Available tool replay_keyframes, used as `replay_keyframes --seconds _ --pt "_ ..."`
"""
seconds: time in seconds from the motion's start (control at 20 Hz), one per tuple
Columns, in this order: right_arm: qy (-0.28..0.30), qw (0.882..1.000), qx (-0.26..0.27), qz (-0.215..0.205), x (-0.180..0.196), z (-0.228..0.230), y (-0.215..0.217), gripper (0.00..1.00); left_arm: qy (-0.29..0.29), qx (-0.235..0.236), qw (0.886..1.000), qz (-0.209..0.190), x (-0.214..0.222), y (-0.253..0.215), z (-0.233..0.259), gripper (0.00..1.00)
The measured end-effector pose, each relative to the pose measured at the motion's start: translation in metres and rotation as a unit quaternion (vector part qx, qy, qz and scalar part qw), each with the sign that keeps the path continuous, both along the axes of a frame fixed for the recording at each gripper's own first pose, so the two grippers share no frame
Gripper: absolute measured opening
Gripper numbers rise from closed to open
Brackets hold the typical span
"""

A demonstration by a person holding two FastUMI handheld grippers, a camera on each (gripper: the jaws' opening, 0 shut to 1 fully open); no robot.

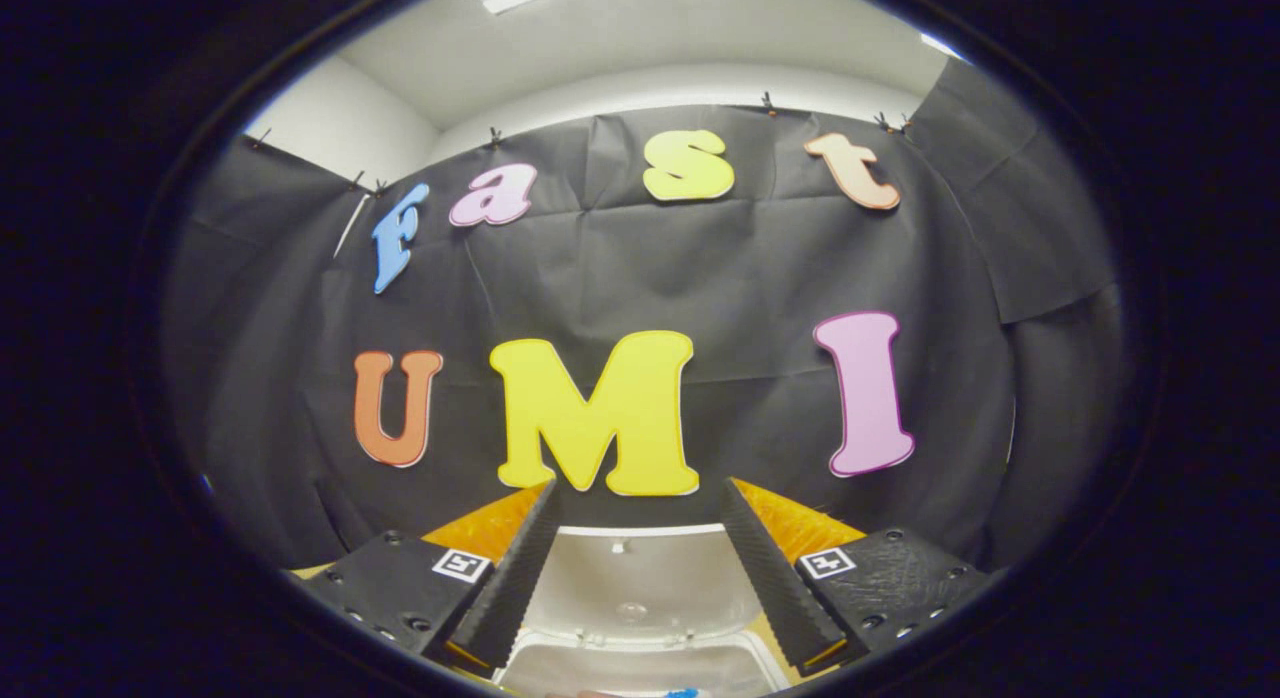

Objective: Press the lid of the desktop garbage bin to open it, pick up the crumpled paper on the desktop and throw it into the bin, then pick up the pop can on the desktop and drop it into the bin, and finally close the garbage bin lid.

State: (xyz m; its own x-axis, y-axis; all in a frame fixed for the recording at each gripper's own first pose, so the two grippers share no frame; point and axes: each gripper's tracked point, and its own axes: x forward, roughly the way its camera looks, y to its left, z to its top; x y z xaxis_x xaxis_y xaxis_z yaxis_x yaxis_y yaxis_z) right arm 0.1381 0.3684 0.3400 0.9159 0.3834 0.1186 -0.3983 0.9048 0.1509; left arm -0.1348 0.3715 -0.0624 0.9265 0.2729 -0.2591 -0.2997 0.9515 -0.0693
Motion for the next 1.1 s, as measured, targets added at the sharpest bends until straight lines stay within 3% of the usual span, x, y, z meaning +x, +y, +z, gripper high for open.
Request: replay_keyframes --seconds 0.5,0.95,1.1 --pt "0.021 0.999 -0.033 0.028 -0.054 -0.042 -0.024 0.96 0.031 0.014 0.999 -0.010 0.008 -0.035 -0.011 0.95" --pt "0.150 0.982 -0.081 0.081 -0.075 -0.156 -0.018 0.95 0.049 0.001 0.999 -0.015 0.019 -0.060 -0.031 0.95" --pt "0.155 0.981 -0.073 0.094 -0.080 -0.169 -0.018 0.94 0.053 0.006 0.998 -0.019 0.023 -0.066 -0.033 0.95"
